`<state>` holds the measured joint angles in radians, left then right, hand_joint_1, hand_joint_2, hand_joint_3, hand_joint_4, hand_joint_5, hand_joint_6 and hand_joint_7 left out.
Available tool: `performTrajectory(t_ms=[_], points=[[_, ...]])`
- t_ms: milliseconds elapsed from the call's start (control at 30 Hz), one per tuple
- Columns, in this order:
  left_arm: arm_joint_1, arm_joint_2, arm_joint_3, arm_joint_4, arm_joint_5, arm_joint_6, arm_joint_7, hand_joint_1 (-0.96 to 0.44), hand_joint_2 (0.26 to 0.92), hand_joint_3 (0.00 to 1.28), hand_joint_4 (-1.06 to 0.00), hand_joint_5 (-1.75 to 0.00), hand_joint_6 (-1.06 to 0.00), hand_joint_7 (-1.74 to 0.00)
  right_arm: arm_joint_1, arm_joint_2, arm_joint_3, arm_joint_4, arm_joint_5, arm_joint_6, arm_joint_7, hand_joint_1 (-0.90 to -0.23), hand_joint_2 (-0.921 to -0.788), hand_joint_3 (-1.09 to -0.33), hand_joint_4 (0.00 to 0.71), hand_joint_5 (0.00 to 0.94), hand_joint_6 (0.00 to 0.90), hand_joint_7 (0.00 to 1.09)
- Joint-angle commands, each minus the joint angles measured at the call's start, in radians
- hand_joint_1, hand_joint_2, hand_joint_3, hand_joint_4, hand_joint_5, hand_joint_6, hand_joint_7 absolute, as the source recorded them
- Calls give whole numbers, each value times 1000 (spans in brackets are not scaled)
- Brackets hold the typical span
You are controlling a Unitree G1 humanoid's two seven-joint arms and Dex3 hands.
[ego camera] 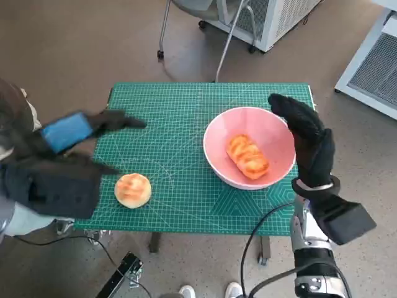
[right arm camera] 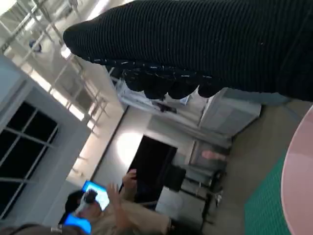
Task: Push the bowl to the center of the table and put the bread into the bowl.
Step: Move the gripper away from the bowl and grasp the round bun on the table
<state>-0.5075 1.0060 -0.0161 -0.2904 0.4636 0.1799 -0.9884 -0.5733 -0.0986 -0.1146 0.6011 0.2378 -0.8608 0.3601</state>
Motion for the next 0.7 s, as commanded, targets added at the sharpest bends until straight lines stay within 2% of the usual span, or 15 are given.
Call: performTrajectory(t_ms=[33,333,700], points=[[88,20,53,-47,-39,19,0,29,798,0,-274,0,-394,-141,13,5,1,-2,14,24,16,-554,-921,-726,359,0,44,789],[189,19,38,-71,-14,42,24,44,798,1,-246,0,-393,-92,8,4,-3,7,28,36,38,-570,-921,-725,359,0,40,796],[211,-1,-61,-19,52,23,52,33,799,1,-250,-2,-402,-54,17,-6,-6,-11,35,43,48,-569,-921,-724,359,0,37,803]])
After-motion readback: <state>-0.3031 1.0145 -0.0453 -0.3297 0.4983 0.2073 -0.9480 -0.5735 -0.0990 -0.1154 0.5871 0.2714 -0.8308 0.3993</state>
